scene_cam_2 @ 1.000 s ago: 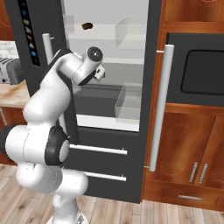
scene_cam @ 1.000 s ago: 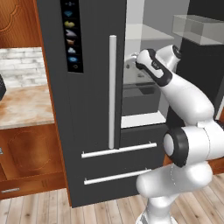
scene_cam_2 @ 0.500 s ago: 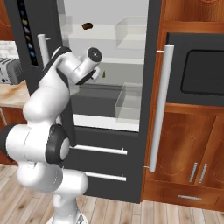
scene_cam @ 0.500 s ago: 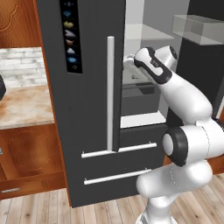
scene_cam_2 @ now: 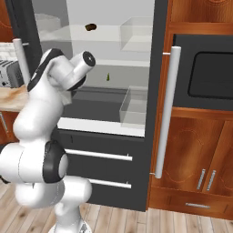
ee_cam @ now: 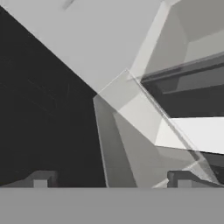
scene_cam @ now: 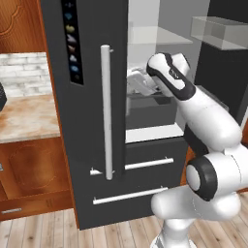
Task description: Take the lemon wedge from the fridge and place it on the plate with fish on the dining counter.
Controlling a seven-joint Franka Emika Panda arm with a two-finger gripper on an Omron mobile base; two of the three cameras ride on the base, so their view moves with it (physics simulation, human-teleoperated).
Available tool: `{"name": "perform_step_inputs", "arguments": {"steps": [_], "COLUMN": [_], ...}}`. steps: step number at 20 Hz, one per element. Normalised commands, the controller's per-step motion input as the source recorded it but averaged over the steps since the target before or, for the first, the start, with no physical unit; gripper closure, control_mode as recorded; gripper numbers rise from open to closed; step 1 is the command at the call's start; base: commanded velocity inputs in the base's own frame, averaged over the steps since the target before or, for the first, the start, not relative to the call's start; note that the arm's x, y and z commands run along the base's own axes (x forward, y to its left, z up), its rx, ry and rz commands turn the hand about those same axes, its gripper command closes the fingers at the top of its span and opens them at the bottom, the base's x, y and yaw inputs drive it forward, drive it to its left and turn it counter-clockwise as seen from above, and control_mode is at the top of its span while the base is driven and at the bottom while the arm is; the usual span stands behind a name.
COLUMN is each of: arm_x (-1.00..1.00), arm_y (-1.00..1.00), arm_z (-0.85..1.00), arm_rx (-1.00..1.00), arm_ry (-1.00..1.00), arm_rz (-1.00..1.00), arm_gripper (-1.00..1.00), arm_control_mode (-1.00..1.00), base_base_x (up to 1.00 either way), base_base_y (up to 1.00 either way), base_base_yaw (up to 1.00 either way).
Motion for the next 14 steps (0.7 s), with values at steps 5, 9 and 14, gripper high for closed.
{"name": "perform_step_inputs", "arguments": {"steps": [5, 9, 14], "arm_x": [-0.93, -0.94, -0.55], "arm_y": [1.0, 1.0, 1.0], "arm_z": [0.0, 0.0, -0.17], "arm_rx": [0.03, 0.07, 0.12], "arm_ry": [-0.09, -0.14, -0.12], "arm_rz": [0.24, 0.18, 0.06], "arm_gripper": [-1.0, -1.0, -1.0], "arm_control_mode": [-1.0, -1.0, -1.0], "base_base_x": [0.0, 0.0, 0.0], "base_base_y": [0.0, 0.0, 0.0], "base_base_yaw": [0.0, 0.0, 0.0]}}
